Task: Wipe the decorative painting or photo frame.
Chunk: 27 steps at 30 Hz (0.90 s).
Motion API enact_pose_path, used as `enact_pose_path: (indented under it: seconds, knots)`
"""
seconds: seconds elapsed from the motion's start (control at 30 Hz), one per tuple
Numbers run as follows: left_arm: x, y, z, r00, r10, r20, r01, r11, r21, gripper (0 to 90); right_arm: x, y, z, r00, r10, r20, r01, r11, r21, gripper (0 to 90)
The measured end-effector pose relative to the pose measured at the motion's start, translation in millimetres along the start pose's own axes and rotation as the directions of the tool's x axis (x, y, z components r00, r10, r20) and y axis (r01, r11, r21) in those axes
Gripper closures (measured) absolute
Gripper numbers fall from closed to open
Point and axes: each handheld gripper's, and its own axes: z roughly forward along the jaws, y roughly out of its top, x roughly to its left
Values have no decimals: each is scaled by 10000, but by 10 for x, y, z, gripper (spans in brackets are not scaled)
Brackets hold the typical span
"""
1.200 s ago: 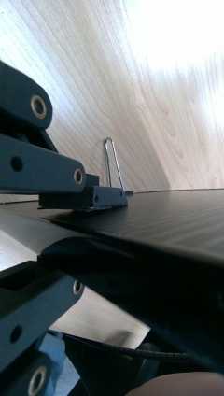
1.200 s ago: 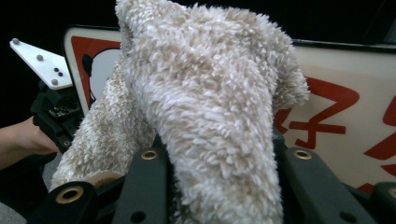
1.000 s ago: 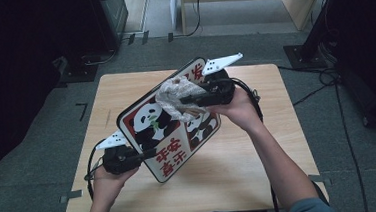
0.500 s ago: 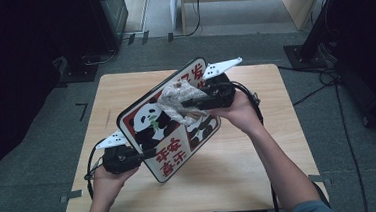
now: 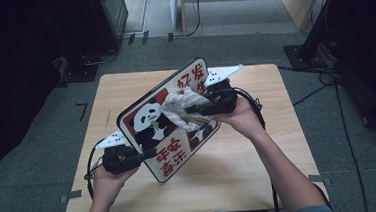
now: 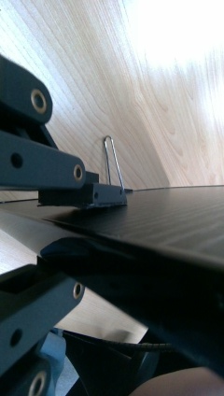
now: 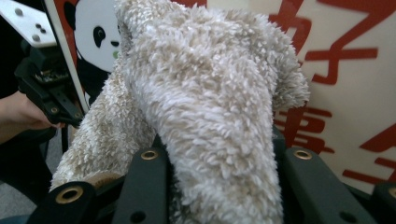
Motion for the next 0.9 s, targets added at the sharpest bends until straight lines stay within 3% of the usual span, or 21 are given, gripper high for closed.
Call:
enact_pose_path:
  seconds: [0.33, 0.9]
  knots:
    - [0, -13, -79, 9998, -155, 103, 157, 9996, -213, 753, -8, -119, 22, 10000, 48, 59, -49, 9998, 184, 655]
    - [0, -23, -103, 9997, -224, -86, 222, 9995, -243, 780, 10, -260, 91, 10000, 91, 17, -92, 9990, 439, 654]
